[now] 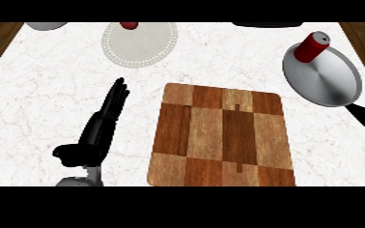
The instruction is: Pick the can from the cutting board and place it in the pan
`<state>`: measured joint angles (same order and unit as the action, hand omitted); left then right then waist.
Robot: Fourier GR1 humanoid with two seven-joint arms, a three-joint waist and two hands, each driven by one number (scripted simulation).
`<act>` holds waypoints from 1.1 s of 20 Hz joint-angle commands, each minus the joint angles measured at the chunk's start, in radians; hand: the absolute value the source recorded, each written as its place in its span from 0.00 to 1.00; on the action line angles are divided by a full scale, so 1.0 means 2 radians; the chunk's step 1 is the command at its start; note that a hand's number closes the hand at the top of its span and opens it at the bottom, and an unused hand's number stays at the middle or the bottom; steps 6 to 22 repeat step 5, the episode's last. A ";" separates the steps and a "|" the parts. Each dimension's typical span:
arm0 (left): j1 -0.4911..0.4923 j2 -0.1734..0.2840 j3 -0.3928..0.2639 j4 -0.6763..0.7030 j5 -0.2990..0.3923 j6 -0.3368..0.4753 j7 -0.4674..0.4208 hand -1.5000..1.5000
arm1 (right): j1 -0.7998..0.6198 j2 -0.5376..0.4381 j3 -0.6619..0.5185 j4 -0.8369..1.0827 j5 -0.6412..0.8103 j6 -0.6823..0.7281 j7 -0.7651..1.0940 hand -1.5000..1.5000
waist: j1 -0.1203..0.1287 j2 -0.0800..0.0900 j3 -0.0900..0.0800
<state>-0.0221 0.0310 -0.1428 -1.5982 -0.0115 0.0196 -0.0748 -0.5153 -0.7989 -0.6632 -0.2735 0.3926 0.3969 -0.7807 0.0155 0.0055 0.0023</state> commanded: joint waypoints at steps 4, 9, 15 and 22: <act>0.006 0.012 0.012 -0.012 0.008 -0.011 -0.002 0.50 | 0.013 0.019 0.020 -0.006 -0.001 -0.032 -0.061 0.00 | 0.001 0.000 0.000; -0.004 0.010 0.017 0.002 0.010 -0.012 -0.002 0.50 | 0.018 0.005 0.023 -0.016 -0.004 -0.015 -0.065 0.00 | -0.002 -0.001 0.000; -0.004 0.010 0.017 0.002 0.010 -0.012 -0.002 0.50 | 0.018 0.005 0.023 -0.016 -0.004 -0.015 -0.065 0.00 | -0.002 -0.001 0.000; -0.004 0.010 0.017 0.002 0.010 -0.012 -0.002 0.50 | 0.018 0.005 0.023 -0.016 -0.004 -0.015 -0.065 0.00 | -0.002 -0.001 0.000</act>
